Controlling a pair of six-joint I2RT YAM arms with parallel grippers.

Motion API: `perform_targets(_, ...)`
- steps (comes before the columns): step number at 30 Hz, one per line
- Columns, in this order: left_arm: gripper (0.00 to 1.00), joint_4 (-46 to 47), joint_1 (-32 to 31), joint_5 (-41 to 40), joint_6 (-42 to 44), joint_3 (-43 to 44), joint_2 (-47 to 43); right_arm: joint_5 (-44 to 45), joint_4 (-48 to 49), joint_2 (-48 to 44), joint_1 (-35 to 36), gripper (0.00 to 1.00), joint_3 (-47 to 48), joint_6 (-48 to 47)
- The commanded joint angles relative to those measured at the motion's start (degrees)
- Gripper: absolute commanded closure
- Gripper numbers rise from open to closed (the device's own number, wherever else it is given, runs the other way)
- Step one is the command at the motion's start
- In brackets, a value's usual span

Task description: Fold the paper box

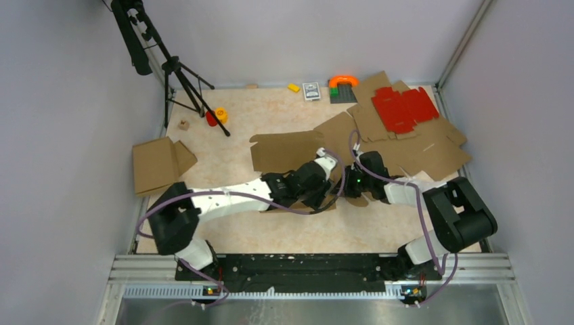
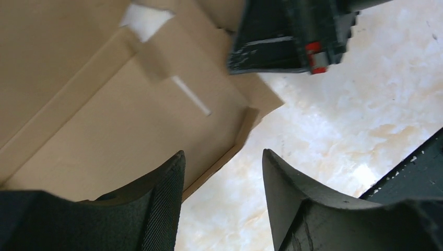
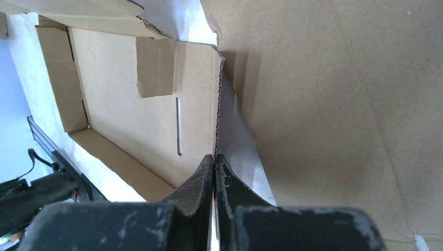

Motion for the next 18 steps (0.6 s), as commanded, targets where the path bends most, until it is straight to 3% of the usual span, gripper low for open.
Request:
perform_targets(1,0.43,4.68,-2.42,3.55,2.90,5.87,6.29,0.25,0.34,-2.72,0.83,1.00,-0.01,-1.04)
perform_targets(6,0.43,1.83,-3.14,4.76,1.73,11.77,12.38,0.12,4.26,-6.12,0.83,1.00,-2.60,-1.33)
perform_targets(18,0.51,-3.94,-3.14,0.57,-1.20,14.46,16.77,1.22,3.87,-5.83,0.80,1.00,-2.51,-2.95)
